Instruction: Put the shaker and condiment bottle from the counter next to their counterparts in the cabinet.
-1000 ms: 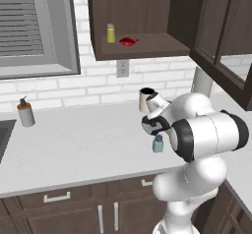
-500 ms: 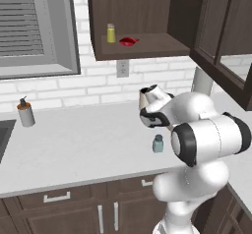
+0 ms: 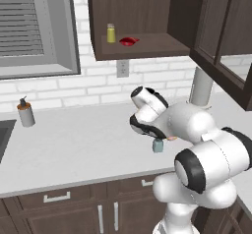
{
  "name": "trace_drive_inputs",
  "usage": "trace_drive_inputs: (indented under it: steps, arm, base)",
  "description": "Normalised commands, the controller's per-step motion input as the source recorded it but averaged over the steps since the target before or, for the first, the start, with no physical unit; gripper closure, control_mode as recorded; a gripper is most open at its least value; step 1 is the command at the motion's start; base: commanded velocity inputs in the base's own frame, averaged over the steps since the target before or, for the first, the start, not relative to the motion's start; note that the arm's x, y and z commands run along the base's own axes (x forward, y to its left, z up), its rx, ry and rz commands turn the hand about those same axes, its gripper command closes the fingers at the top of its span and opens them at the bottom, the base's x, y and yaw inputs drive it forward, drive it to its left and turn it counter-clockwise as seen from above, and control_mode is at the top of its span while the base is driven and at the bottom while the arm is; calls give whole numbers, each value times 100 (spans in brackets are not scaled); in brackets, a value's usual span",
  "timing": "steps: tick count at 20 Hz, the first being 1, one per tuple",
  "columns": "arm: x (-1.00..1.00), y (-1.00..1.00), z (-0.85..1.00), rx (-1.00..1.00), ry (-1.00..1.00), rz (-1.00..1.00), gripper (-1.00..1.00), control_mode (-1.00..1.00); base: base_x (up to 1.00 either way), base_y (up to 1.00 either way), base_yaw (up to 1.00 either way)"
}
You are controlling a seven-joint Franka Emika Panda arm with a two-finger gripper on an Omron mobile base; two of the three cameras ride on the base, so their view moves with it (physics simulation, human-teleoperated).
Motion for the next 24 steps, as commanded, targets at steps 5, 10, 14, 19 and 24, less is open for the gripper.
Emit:
trace_drive_inputs:
  steps: [5, 10, 14, 19, 24]
  arm:
    - [-54, 0, 42, -6, -28, 21, 100, -100]
    - [-58, 0, 59, -1, -26, 21, 100, -100]
    - [-42, 0, 69, 1, -19, 25, 100, -100]
    - [-33, 0, 77, 4, -19, 24, 100, -100]
    - [-17, 0, 89, 10, -16, 24, 100, -100]
  base:
    - [0, 0, 0]
    - [0, 0, 0]
    - [0, 0, 0]
    - [0, 0, 0]
    - [0, 0, 0]
